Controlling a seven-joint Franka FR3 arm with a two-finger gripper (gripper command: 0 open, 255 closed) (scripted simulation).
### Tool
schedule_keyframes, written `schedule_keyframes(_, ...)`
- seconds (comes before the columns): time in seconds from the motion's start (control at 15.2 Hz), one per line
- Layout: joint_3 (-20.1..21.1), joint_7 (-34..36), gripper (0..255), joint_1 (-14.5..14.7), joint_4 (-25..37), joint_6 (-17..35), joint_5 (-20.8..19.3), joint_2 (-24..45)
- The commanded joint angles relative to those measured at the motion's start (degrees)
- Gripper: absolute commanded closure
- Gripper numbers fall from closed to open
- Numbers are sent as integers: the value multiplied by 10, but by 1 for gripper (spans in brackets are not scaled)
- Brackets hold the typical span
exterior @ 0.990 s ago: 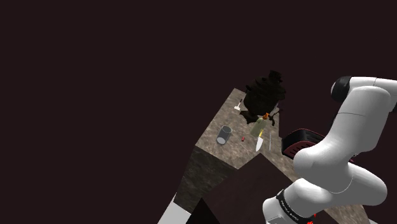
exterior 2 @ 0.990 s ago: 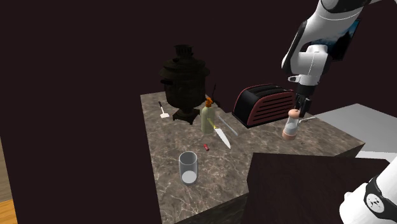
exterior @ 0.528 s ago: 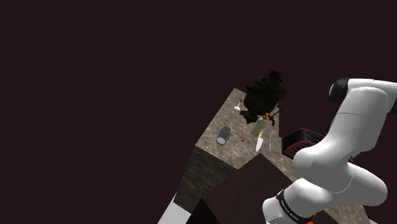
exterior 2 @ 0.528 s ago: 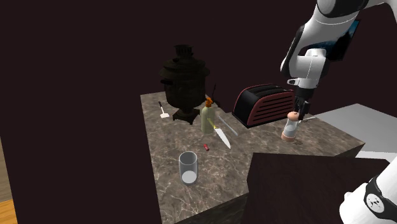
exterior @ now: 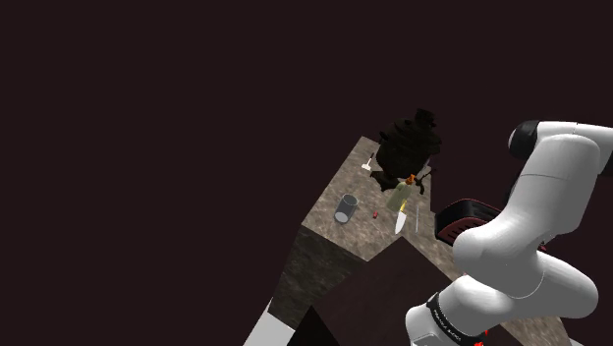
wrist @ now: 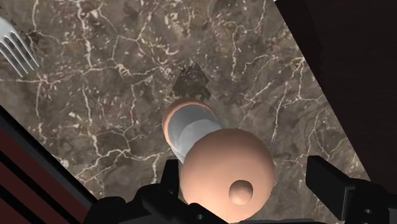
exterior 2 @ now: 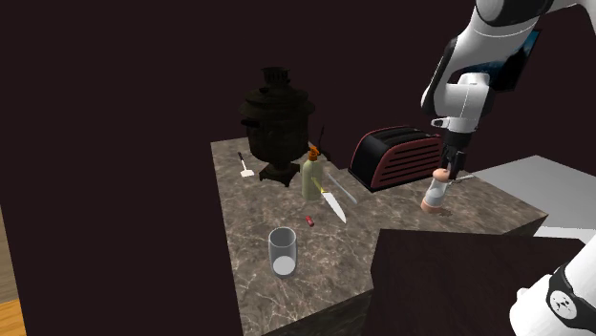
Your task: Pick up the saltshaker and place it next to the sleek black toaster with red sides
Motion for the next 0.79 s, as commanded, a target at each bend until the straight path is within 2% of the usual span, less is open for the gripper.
schedule_keyframes(0.0,0,0,0,0,0,0,0,0)
schedule_keyframes(0.26,-39,27,0,25,7,-50,-44,-48)
schedule_keyframes(0.73,-39,27,0,25,7,-50,-44,-48)
